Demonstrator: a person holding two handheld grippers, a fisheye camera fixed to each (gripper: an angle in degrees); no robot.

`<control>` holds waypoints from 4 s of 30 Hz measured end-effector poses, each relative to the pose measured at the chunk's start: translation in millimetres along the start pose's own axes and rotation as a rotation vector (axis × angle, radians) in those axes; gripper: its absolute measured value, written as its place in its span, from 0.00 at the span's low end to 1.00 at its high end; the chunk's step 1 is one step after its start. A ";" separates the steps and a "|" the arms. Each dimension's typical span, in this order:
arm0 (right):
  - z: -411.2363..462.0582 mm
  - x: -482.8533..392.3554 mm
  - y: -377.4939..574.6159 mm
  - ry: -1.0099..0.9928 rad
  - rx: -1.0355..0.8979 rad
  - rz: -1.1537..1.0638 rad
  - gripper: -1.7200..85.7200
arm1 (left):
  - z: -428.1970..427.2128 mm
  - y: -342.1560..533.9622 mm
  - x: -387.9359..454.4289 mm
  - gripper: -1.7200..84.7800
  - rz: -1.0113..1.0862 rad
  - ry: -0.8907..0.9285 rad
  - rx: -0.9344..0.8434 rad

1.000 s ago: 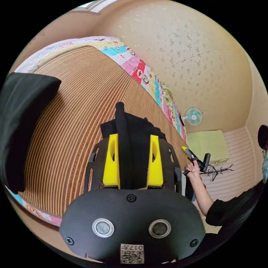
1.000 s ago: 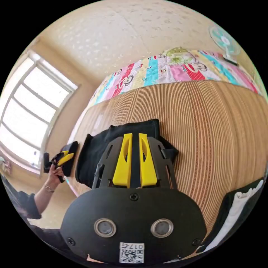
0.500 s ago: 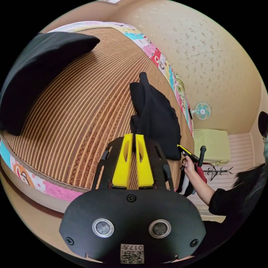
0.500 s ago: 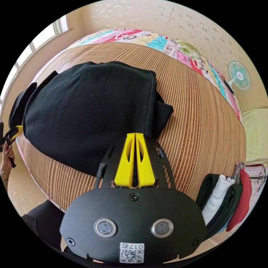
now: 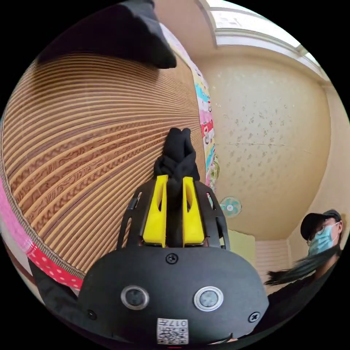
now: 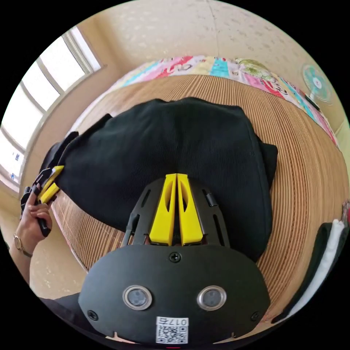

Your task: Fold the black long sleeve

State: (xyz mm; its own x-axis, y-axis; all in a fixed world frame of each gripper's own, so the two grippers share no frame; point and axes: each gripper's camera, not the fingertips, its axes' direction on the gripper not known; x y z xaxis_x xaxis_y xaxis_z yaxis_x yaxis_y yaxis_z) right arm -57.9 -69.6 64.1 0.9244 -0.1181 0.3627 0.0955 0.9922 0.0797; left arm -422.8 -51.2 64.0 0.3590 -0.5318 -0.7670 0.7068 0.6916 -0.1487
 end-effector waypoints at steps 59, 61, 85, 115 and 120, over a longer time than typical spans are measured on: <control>-19.3 -89.8 45.7 -0.033 -0.063 0.094 0.19 | -182.0 -1.3 121.0 0.23 0.554 -0.749 -0.026; -46.3 -46.9 47.8 0.238 0.019 0.119 0.20 | -112.7 25.0 126.6 0.24 0.603 -0.601 -0.183; -27.9 -13.5 63.0 0.452 0.005 0.305 0.22 | 185.4 181.5 147.4 0.24 0.842 -0.754 -0.265; -39.3 -55.2 44.0 0.465 0.010 0.304 0.22 | 173.4 187.9 143.7 0.25 0.848 -0.786 -0.249; -41.0 -54.2 41.8 0.462 0.012 0.306 0.22 | 171.8 186.0 142.3 0.25 0.848 -0.788 -0.248</control>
State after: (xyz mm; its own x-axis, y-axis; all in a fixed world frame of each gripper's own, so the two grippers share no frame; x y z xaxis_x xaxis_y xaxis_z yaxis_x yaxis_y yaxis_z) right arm -88.9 -20.1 9.7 0.9754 0.2075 -0.0744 -0.2045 0.9778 0.0458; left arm -135.5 -82.1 34.4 0.9943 0.0485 -0.0955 -0.0449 0.9982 0.0389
